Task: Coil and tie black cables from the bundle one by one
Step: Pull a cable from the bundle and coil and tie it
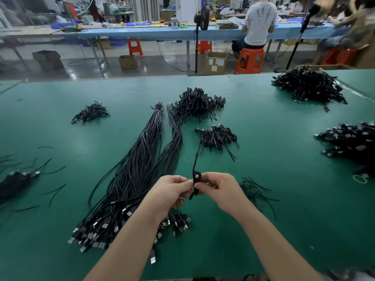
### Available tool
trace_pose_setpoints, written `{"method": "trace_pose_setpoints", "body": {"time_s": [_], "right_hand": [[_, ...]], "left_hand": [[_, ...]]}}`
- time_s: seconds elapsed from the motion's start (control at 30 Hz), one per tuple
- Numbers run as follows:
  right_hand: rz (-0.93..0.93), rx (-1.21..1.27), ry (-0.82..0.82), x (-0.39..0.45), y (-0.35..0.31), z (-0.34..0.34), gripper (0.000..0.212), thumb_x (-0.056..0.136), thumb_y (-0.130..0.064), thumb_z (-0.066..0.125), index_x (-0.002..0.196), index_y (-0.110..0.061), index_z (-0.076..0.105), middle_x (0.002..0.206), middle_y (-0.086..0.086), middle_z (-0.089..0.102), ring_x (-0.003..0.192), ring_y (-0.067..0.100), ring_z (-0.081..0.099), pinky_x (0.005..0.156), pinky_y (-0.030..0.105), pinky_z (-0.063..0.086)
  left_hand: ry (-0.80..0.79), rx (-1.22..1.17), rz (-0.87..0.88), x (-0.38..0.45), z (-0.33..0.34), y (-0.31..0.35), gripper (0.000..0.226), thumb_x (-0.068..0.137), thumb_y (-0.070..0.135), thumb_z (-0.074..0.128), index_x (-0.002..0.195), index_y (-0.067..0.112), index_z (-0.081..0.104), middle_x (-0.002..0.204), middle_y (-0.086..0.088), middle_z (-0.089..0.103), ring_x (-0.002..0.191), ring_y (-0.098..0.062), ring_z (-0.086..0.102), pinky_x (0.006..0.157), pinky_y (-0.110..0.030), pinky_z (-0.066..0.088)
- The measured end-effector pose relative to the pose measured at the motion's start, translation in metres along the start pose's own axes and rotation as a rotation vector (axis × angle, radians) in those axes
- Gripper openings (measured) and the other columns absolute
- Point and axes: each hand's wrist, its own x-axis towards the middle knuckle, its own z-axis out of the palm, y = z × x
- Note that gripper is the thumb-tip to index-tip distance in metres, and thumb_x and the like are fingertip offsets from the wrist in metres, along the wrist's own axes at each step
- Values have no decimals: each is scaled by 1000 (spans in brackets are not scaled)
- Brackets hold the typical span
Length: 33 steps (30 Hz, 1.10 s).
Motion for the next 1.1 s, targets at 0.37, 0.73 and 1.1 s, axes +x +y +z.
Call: {"method": "trace_pose_setpoints", "body": {"time_s": [0.37,0.73,1.1], "right_hand": [[-3,50,59,-9,-4,12,15,92,-14,70,92,-26,78,74,-5,74,63,4,62,63,16,50],[-6,155,181,-15,-1,16,15,88,-6,73,86,-20,79,70,-6,73,63,5,65,67,13,49],[283,347,25,-16,-14,3,7,92,-9,70,87,-7,74,68,4,72,58,14,66,57,25,55]], "left_hand": [[115,311,145,-4,2,0,11,97,22,67,88,16,70,74,-1,71,66,-10,61,60,-26,50],[124,438,199,-7,3,0,18,96,34,67,83,21,70,68,4,70,54,-3,54,59,-25,45],[149,848,642,-10,8,-4,16,98,11,59,85,19,54,83,12,52,78,-8,48,69,-20,35]]}}
